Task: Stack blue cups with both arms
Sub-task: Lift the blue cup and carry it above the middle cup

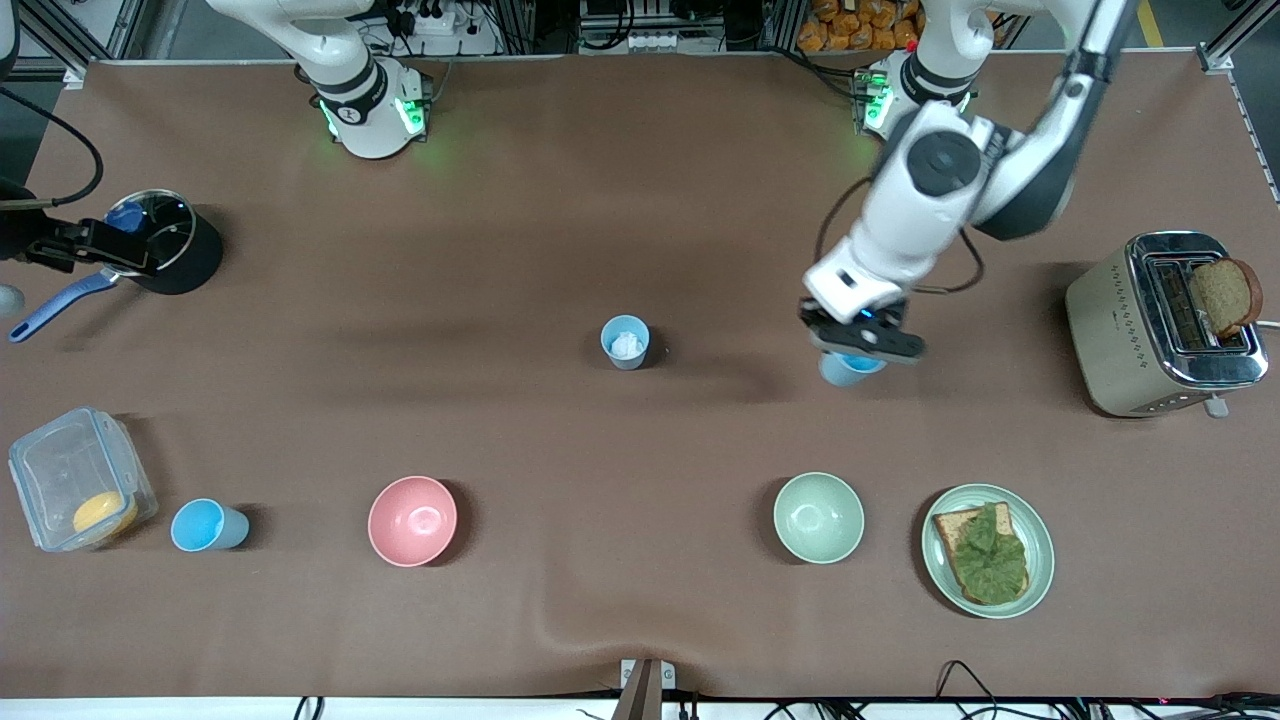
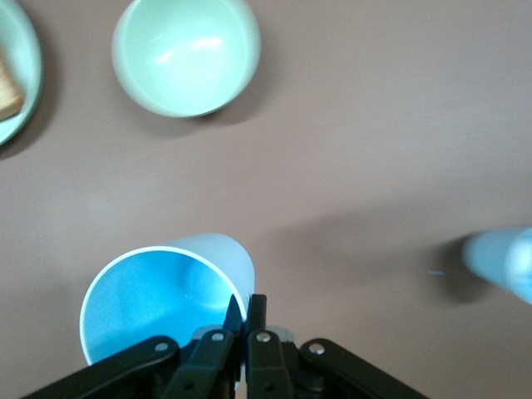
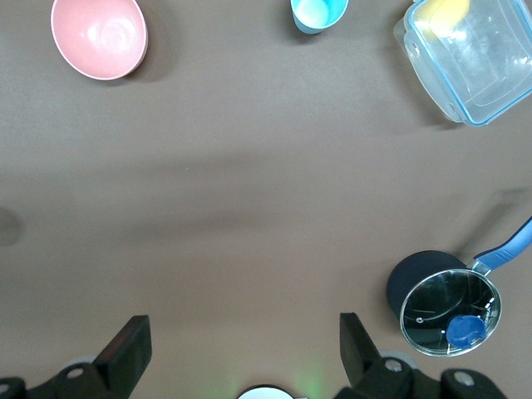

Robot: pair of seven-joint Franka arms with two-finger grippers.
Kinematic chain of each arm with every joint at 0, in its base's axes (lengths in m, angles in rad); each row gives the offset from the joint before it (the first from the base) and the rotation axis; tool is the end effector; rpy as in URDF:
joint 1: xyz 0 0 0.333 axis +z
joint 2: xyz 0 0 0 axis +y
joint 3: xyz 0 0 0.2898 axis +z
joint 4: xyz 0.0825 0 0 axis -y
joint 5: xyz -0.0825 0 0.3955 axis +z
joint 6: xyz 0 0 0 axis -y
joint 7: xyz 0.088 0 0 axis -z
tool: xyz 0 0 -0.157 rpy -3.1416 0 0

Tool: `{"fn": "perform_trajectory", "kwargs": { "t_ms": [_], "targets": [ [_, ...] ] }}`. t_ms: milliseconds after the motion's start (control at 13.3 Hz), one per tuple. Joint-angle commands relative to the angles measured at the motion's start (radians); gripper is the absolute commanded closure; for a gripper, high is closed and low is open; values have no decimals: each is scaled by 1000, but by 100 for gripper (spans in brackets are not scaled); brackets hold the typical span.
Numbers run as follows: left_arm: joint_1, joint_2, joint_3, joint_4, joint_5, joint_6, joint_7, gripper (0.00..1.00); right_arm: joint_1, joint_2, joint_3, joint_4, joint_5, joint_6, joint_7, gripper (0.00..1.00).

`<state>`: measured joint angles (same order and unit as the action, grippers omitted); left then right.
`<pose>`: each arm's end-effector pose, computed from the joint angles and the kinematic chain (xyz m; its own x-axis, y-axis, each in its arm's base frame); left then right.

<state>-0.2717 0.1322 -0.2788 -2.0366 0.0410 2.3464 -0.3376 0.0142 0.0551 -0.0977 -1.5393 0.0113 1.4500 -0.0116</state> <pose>0.5195 -0.3154 0.3190 0.9598 -0.2225 0.1710 -0.2360 -0.9698 0.0625 0.5584 -0.0437 0.5231 0.9871 -0.0702 -0.1436 -0.0721 -0.9974 -0.0076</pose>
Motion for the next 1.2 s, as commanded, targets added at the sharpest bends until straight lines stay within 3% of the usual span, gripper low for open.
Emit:
{"fn": "perform_trajectory", "kwargs": {
  "t_ms": [0, 225, 450, 1125],
  "targets": [
    [-73, 27, -5, 77, -52, -19, -46, 100, -26, -9, 19, -10, -13, 1, -10, 0],
    [-197, 127, -5, 163, -47, -18, -101, 100, -28, -9, 19, -10, -13, 1, -10, 0],
    [-349, 282, 47, 294, 11, -19, -271, 100, -34, -8, 19, -10, -13, 1, -10, 0],
    [-509, 408, 164, 452, 23, -22, -386, 100, -42, -6, 21, -10, -13, 0, -11, 0]
  ]
}}
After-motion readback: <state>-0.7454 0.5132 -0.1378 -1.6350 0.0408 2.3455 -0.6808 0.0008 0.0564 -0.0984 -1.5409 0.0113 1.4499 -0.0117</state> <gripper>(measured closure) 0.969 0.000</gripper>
